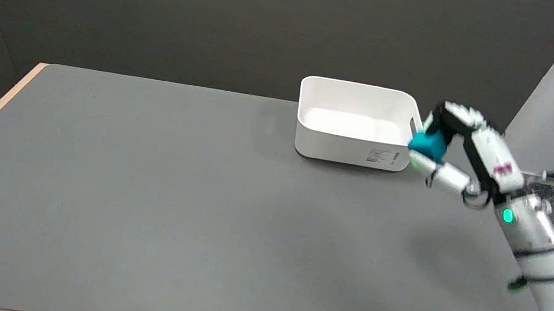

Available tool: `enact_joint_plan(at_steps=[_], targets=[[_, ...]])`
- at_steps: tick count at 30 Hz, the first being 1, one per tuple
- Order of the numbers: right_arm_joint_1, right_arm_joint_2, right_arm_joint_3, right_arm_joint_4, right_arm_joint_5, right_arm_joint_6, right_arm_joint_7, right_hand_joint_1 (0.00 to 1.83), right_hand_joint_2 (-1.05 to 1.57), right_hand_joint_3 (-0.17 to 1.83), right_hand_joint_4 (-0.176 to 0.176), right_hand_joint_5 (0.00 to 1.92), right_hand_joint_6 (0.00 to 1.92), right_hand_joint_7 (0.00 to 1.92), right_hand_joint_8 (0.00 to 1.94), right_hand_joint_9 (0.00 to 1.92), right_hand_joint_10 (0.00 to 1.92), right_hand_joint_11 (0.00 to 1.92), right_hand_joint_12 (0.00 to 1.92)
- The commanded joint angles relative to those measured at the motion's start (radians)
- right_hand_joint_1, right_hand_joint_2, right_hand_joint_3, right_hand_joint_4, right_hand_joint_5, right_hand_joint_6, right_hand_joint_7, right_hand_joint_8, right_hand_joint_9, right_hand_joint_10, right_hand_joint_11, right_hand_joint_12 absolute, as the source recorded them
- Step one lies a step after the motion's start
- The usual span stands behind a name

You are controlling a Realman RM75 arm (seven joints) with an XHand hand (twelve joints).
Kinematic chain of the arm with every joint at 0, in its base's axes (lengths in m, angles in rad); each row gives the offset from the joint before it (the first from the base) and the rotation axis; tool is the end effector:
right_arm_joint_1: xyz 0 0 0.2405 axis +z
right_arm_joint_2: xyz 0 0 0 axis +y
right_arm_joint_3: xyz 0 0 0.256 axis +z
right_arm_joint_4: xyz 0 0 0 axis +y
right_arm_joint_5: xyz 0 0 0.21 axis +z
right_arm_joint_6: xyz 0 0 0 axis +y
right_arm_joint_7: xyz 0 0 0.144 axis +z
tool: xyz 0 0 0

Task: Place blue wooden cube into white box.

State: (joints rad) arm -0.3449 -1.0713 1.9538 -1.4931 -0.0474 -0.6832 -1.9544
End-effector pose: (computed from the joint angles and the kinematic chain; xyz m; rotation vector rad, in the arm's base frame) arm -0.2072 -0.2503 0.4357 1.6321 -0.1556 0.6736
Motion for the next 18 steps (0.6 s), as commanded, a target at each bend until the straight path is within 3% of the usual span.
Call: enact_joint_plan(at_steps=[1, 6, 12, 18], targets=[[0.619, 0.2, -0.363, 0.196, 0.034, 0.203, 0.002, 1.0, 1.28, 0.32, -0.002, 0.42, 1.78, 0.54, 1.86, 0.54, 1.92, 0.12, 1.92], [0.848, 0.185, -0.594, 0.484, 0.036, 0.203, 0.002, 1.0, 1.28, 0.33, -0.001, 0.43, 1.78, 0.54, 1.86, 0.55, 1.92, 0.12, 1.92], [1.145, 0.098, -0.811, 0.879, 0.038, 0.205, -0.019, 1.0, 1.28, 0.33, -0.001, 0.42, 1.78, 0.55, 1.86, 0.54, 1.92, 0.1, 1.92], [1.193, 0.063, -0.891, 0.982, 0.083, 0.232, -0.139, 1.0, 1.29, 0.3, -0.002, 0.42, 1.79, 0.54, 1.86, 0.55, 1.92, 0.05, 1.92]])
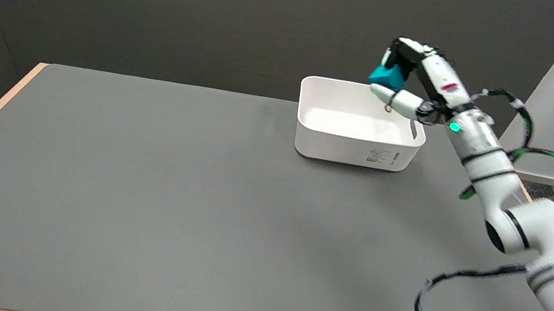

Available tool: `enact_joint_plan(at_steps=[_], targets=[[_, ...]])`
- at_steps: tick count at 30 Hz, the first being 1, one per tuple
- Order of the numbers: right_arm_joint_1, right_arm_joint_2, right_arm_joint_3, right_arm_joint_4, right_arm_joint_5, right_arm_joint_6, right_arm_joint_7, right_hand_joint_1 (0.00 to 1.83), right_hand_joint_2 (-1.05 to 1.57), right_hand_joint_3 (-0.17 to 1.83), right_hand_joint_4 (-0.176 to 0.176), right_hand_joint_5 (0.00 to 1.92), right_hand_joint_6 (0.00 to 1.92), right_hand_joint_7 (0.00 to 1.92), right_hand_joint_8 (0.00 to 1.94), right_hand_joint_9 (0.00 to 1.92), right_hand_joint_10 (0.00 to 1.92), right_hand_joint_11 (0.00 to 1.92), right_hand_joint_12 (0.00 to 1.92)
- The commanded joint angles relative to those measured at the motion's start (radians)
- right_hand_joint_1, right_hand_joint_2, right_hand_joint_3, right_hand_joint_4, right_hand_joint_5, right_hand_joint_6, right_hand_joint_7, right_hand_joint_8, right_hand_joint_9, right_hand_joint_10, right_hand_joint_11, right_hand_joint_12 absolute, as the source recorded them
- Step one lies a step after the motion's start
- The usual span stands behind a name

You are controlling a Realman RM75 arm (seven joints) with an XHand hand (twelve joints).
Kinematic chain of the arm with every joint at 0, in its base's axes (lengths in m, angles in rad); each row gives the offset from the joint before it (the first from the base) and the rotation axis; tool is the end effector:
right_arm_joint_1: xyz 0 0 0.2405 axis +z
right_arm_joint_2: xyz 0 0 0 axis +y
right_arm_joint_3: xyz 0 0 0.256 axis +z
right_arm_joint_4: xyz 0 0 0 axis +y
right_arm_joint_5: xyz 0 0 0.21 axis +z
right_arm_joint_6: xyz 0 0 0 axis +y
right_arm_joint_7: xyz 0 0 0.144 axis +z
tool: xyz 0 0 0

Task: Place blue wooden cube into white box.

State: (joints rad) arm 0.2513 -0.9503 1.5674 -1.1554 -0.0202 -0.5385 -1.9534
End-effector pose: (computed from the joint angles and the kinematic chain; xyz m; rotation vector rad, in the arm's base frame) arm -0.1728 -0.3903 0.4262 1.6890 -0.1781 0.6782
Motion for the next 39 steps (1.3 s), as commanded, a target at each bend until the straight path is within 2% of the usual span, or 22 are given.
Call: enact_joint_plan(at_steps=[1, 3, 5, 11, 19, 22, 24, 25, 26, 27, 28, 30, 31, 33, 35, 37, 39], targets=[[0.597, -0.062, -0.503, 0.659, 0.056, 0.088, -0.14, 1.0, 1.29, 0.31, -0.002, 0.41, 1.79, 0.54, 1.86, 0.54, 1.92, 0.04, 1.92], [0.594, -0.073, -0.496, 0.685, 0.056, 0.088, -0.14, 1.0, 1.25, 0.39, 0.003, 0.42, 1.8, 0.54, 1.86, 0.5, 1.92, 0.01, 1.92], [0.581, -0.079, -0.492, 0.694, 0.056, 0.089, -0.14, 1.0, 1.25, 0.39, 0.003, 0.42, 1.8, 0.54, 1.86, 0.5, 1.92, 0.01, 1.92], [0.524, -0.089, -0.448, 0.697, 0.051, 0.128, -0.14, 1.0, 1.3, 0.28, -0.001, 0.41, 1.79, 0.54, 1.84, 0.55, 1.92, 0.05, 1.92], [0.435, -0.087, -0.418, 0.681, 0.056, 0.174, -0.14, 1.0, 1.3, 0.28, -0.002, 0.41, 1.79, 0.54, 1.84, 0.55, 1.92, 0.06, 1.92], [0.397, -0.083, -0.404, 0.638, 0.056, 0.201, -0.134, 1.0, 1.38, 0.11, -0.015, 0.35, 1.83, 0.55, 1.75, 0.45, 1.88, 0.03, 1.92], [0.376, -0.083, -0.393, 0.614, 0.057, 0.205, -0.133, 1.01, 0.86, 0.83, 0.06, 0.26, 1.27, 0.45, 1.16, 0.5, 1.6, 0.0, 1.92], [0.366, -0.082, -0.387, 0.601, 0.057, 0.205, -0.133, 0.95, 0.79, 0.9, 0.066, 0.24, 0.95, 0.39, 0.86, 0.44, 1.3, 0.06, 1.77], [0.36, -0.082, -0.385, 0.589, 0.057, 0.205, -0.133, 0.86, 0.75, 0.94, 0.066, 0.22, 0.57, 0.31, 0.49, 0.34, 0.92, 0.14, 1.56], [0.357, -0.082, -0.384, 0.585, 0.057, 0.205, -0.132, 0.81, 0.73, 0.95, 0.067, 0.2, 0.45, 0.27, 0.37, 0.3, 0.78, 0.16, 1.46], [0.352, -0.081, -0.384, 0.575, 0.057, 0.205, -0.131, 0.76, 0.73, 0.96, 0.069, 0.18, 0.43, 0.25, 0.34, 0.27, 0.72, 0.17, 1.39], [0.348, -0.081, -0.384, 0.567, 0.057, 0.205, -0.128, 0.72, 0.68, 1.05, 0.072, 0.09, 0.32, 0.12, 0.16, 0.1, 0.61, 0.14, 0.99], [0.348, -0.081, -0.384, 0.564, 0.057, 0.205, -0.121, 0.63, 0.67, 1.05, 0.074, 0.07, 0.29, 0.09, 0.13, 0.06, 0.57, 0.11, 0.94], [0.348, -0.081, -0.381, 0.56, 0.057, 0.205, -0.098, 0.43, 0.66, 1.01, 0.076, 0.05, 0.25, 0.05, 0.13, 0.04, 0.49, 0.05, 0.98], [0.342, -0.081, -0.367, 0.538, 0.063, 0.203, -0.072, 0.41, 0.67, 1.03, 0.077, 0.03, 0.19, 0.0, 0.09, 0.0, 0.34, 0.02, 0.92], [0.327, -0.08, -0.349, 0.503, 0.098, 0.198, -0.059, 0.32, 0.64, 0.98, 0.079, 0.0, 0.16, 0.0, 0.0, 0.0, 0.29, 0.0, 0.92], [0.306, -0.074, -0.333, 0.455, 0.147, 0.187, -0.059, 0.29, 0.63, 0.99, 0.069, 0.0, 0.09, 0.0, 0.0, 0.0, 0.19, 0.0, 0.82]])
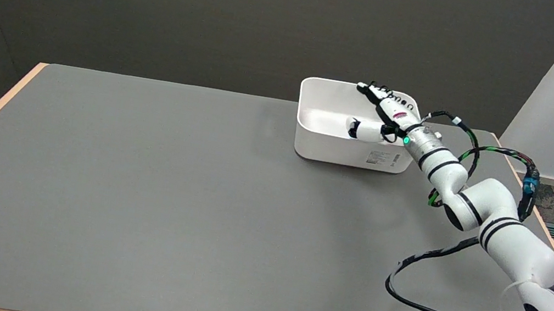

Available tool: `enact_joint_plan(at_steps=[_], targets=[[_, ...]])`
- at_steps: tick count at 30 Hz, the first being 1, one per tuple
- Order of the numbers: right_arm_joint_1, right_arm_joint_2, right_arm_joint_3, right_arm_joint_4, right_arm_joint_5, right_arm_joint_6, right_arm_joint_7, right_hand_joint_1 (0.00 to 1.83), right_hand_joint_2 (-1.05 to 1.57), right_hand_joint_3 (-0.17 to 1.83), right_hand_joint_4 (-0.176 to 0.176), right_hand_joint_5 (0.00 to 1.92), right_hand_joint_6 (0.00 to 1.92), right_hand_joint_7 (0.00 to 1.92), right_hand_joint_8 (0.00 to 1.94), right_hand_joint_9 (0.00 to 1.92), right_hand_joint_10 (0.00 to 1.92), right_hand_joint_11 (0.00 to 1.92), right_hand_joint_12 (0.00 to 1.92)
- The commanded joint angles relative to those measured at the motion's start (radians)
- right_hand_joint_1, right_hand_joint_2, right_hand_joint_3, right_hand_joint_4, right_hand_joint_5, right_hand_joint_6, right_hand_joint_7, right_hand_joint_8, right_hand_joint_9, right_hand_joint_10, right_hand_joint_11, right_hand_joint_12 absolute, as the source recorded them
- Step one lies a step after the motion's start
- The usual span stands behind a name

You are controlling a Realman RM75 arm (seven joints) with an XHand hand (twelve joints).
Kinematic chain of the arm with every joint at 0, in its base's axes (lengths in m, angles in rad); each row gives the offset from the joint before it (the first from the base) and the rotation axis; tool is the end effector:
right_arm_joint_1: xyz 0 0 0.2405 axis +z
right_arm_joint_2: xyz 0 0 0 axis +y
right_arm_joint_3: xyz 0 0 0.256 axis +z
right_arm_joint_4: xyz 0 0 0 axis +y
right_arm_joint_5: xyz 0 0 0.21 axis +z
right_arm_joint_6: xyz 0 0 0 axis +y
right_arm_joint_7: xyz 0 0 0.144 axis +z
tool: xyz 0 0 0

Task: Place blue wooden cube into white box.

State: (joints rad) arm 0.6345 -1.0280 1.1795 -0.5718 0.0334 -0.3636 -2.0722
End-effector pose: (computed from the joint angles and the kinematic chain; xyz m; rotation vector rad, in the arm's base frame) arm -0.2669 -0.4607 0.4345 1.4704 -0.4015 0.2838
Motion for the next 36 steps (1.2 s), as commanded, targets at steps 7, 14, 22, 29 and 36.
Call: enact_joint_plan(at_steps=[7, 14, 22, 29, 36], targets=[[-0.165, 0.04, 0.134, -0.411, 0.183, -0.036, 0.06, 0.25, 0.63, 0.97, 0.074, 0.0, 0.05, 0.0, 0.0, 0.0, 0.17, 0.0, 0.83], [-0.401, 0.073, 0.339, -0.757, 0.288, -0.056, 0.126, 0.13, 0.66, 0.99, 0.085, 0.0, 0.11, 0.0, 0.01, 0.0, 0.24, 0.0, 0.87], [-0.85, -0.005, 0.589, -0.98, 0.631, -0.123, 0.193, 0.06, 0.83, 0.91, 0.141, 0.28, 0.58, 0.38, 0.44, 0.31, 0.68, 0.18, 1.16], [-1.045, -0.121, 0.66, -0.935, 0.935, -0.176, 0.198, 0.29, 0.87, 0.97, 0.174, 0.46, 1.03, 0.61, 0.81, 0.55, 1.02, 0.42, 1.49], [-1.071, -0.151, 0.636, -0.904, 0.937, -0.196, 0.198, 0.31, 0.88, 0.95, 0.175, 0.48, 1.09, 0.62, 0.85, 0.56, 1.05, 0.42, 1.46]])
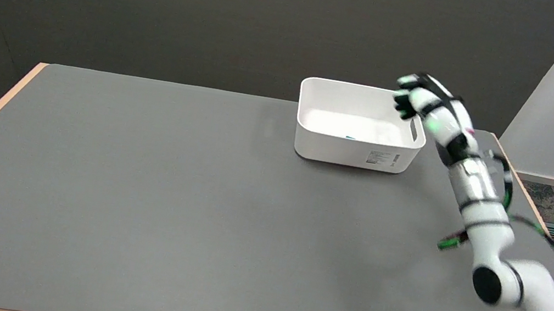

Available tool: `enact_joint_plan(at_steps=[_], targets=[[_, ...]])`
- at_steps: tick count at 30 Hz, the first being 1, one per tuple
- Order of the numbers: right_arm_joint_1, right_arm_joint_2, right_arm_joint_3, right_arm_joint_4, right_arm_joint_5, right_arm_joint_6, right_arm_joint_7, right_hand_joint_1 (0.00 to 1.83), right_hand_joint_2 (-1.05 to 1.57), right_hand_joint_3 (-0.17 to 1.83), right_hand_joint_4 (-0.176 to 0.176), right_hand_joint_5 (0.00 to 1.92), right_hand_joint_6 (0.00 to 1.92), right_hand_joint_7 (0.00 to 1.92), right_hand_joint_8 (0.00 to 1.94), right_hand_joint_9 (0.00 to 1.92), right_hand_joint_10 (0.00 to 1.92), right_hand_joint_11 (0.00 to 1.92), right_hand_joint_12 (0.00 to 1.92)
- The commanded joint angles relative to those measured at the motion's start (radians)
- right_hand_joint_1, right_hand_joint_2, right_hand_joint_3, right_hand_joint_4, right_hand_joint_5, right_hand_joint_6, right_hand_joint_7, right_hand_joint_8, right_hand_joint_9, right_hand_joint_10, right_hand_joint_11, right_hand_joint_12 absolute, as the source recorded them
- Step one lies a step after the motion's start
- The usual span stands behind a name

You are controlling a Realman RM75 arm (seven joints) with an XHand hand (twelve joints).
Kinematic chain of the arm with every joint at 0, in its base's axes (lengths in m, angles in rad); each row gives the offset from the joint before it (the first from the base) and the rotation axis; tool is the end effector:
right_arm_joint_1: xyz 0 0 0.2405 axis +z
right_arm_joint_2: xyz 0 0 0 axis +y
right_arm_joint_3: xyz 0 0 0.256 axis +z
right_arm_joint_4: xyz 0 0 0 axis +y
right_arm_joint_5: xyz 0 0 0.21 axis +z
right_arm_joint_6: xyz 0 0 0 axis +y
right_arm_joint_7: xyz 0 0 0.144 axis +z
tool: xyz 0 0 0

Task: Place blue wooden cube into white box.

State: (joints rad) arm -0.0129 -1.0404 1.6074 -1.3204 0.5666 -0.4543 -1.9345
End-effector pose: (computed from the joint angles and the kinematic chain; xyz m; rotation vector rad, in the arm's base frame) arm -0.2297 -0.3376 0.4265 1.3497 -0.6862 1.1763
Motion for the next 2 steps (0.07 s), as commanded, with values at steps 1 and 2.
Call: enact_joint_plan(at_steps=[1, 2], targets=[[-0.413, -0.136, 0.197, -0.142, 0.404, -0.115, 0.061, 0.29, 0.9, 0.93, 0.175, 0.48, 1.1, 0.62, 0.85, 0.56, 1.06, 0.43, 1.44], [-0.403, -0.134, 0.186, -0.133, 0.403, -0.122, 0.06, 0.29, 0.9, 0.93, 0.174, 0.48, 1.1, 0.62, 0.85, 0.55, 1.06, 0.43, 1.44]])
